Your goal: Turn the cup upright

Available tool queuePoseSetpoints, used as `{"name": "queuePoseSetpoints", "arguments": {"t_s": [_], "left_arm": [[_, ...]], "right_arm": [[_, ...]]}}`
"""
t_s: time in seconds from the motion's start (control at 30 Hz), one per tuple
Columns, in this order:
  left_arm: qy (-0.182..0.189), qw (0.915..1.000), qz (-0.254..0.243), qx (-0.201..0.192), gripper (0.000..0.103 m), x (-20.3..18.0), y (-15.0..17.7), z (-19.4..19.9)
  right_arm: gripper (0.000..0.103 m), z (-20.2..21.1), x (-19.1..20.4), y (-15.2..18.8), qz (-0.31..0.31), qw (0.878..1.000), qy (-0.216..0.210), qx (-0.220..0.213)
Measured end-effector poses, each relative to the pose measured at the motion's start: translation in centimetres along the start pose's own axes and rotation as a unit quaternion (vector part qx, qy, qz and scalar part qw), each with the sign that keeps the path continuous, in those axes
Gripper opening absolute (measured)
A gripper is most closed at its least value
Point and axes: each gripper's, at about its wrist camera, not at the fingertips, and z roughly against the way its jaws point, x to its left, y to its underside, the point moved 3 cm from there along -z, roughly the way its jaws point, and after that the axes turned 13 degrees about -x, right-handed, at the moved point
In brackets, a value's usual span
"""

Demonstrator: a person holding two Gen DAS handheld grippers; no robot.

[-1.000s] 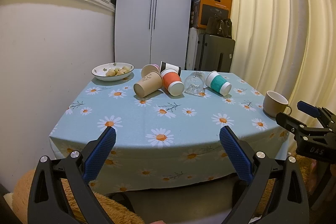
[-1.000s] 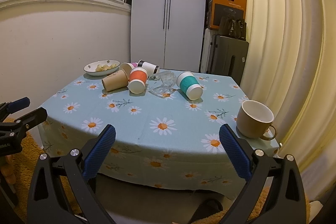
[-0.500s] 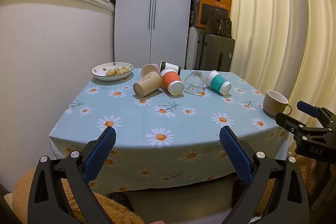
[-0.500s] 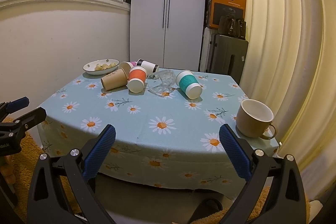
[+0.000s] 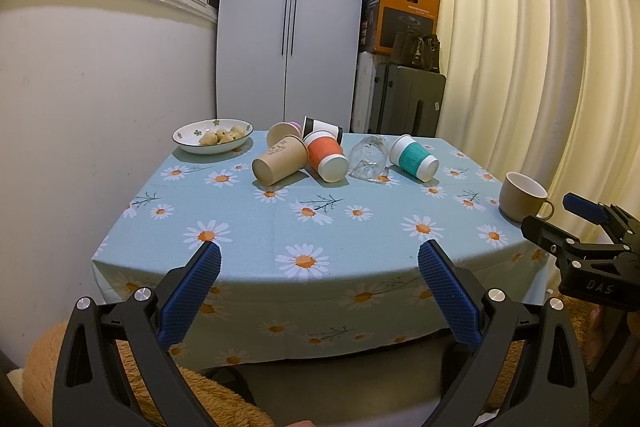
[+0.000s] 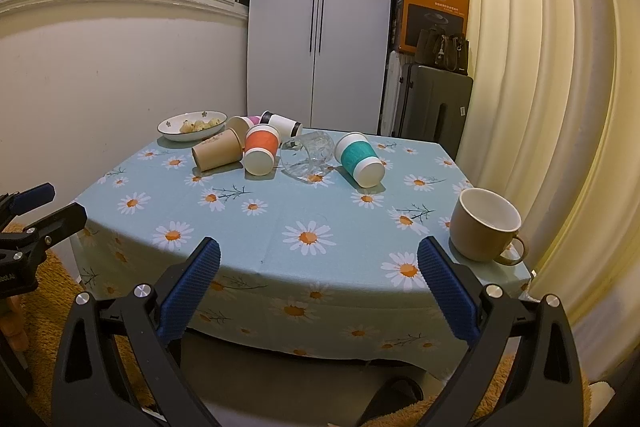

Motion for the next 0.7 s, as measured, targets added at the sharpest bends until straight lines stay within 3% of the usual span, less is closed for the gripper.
{"name": "queuePoseSetpoints", "arguments": {"t_s": [0.7], "left_arm": [[0.005, 0.9995, 0.030, -0.003, 0.097, 0.57, -0.16, 0.43]], "right_arm": [[0.098, -0.02, -0.15, 0.08, -0.011, 1.000, -0.009, 0.013]]}}
